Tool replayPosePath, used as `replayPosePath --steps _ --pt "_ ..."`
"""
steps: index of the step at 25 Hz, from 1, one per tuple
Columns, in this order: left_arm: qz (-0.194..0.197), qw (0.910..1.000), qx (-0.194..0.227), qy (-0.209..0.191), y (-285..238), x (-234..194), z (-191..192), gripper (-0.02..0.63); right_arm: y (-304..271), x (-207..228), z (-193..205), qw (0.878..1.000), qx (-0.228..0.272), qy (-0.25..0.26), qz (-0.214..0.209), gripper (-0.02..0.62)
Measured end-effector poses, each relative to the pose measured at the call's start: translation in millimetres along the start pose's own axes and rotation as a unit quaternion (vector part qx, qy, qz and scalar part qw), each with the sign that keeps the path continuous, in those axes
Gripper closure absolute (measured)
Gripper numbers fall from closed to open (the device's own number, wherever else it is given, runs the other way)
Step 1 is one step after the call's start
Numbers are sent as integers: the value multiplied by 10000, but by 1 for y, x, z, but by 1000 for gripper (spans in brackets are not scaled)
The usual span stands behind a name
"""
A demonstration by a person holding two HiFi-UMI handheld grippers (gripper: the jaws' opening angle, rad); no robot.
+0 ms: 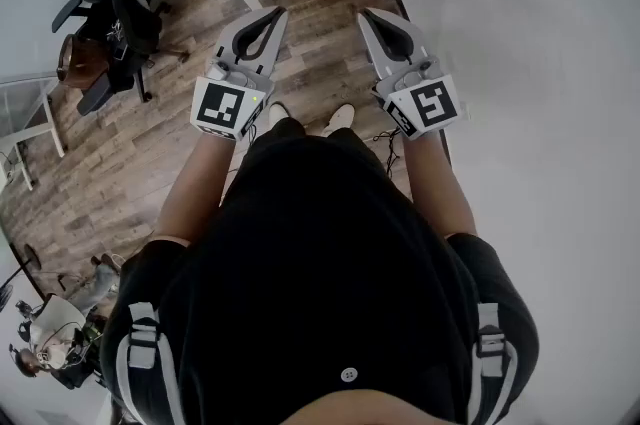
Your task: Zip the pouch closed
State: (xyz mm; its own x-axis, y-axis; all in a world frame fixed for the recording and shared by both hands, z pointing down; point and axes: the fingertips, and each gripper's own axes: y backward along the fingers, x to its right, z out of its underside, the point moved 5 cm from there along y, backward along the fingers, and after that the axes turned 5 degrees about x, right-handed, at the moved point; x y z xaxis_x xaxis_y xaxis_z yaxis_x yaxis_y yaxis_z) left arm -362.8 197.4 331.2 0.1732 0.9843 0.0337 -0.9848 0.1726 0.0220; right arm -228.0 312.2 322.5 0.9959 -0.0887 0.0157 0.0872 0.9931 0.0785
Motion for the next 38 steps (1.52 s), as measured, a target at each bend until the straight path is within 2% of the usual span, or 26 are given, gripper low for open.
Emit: replayPosePath --steps 17,24,28,33,38 --pt "-10 10000 27 -15 4 1 1 596 1 -5 2 9999 -108 -9 4 583" --pt "-87 9999 49 35 3 3 0 593 2 -2 1 9999 -164 -1 -11 532" --pt "-170 9999 5 32 1 -3 3 486 -3 3 -1 9999 -167 34 11 451" --pt "-389 9991 165 38 -1 -3 -3 371 -3 10 1 9998 -202 70 53 376" --pt "-544 9983 171 80 -4 -3 -3 315 -1 18 -1 9998 -184 52 12 311"
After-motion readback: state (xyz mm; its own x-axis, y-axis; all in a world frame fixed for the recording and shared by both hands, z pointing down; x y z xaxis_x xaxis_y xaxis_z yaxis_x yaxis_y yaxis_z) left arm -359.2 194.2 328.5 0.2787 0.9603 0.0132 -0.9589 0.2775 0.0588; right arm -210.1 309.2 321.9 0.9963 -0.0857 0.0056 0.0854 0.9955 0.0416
